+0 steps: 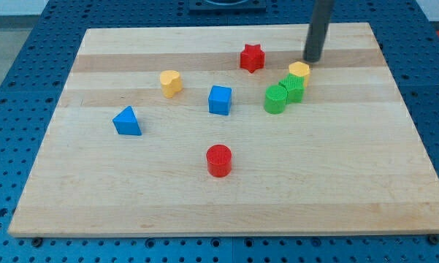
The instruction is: Move the green blocks slightly towards left
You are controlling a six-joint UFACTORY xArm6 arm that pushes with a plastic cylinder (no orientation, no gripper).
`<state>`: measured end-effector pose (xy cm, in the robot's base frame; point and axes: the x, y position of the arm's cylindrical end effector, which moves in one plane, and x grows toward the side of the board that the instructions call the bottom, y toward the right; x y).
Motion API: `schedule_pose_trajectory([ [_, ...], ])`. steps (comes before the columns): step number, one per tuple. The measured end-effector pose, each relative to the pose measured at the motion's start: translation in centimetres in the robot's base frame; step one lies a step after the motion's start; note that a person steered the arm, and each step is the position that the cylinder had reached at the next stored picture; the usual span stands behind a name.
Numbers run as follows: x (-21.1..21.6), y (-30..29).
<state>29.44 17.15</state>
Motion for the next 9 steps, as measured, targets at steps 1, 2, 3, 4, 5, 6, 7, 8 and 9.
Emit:
schedule_pose_trajectory([
  [1,1.3,1.4],
  [2,3.8,1.5],
  [3,5.9,1.5],
  [4,6.6,1.0],
  [5,6.8,-0.3],
  [6,6.8,-1.7],
  [7,6.8,-2.4],
  [8,6.8,-2.7],
  [9,6.8,-2.6],
])
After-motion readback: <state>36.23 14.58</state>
